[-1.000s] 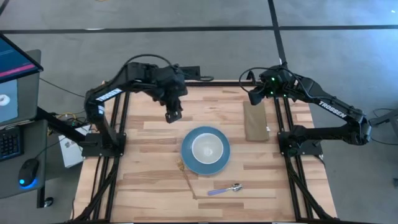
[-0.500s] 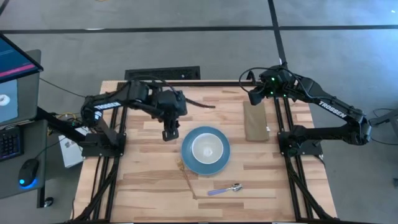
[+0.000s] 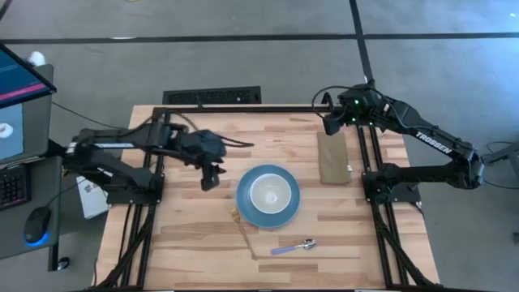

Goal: Set table place
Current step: Place the gold fork inside the white bowl

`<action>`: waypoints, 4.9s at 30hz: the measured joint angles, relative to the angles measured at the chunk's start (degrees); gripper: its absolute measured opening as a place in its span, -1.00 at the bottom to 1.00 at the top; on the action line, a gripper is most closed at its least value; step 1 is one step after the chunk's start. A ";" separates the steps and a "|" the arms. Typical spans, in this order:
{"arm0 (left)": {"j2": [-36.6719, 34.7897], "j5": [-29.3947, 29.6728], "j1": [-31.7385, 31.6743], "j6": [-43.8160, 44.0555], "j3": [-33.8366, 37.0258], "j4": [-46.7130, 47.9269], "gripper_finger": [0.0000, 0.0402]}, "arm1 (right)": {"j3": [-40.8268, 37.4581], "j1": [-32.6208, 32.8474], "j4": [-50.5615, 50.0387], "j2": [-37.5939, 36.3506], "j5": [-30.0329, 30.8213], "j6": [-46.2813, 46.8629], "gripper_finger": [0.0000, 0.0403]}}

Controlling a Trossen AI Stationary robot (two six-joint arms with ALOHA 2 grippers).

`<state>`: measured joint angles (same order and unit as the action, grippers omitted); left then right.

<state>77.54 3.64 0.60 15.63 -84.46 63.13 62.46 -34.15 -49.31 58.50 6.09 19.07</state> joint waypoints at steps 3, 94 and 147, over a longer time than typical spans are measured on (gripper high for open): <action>-6.08 -0.09 -0.06 0.73 8.49 -5.74 -0.23 | 0.00 0.00 1.74 0.42 -0.02 0.00 -0.15; 11.47 -11.89 7.33 17.43 41.50 -49.03 -0.23 | 0.02 9.01 5.66 10.36 -0.02 -1.57 -0.15; 17.24 -18.60 6.80 20.68 41.30 -56.43 -0.97 | 0.02 9.02 5.03 10.38 -0.03 -2.78 -0.15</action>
<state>94.78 -14.96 7.40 36.31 -43.16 6.70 62.48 -25.13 -44.28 68.88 6.05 16.29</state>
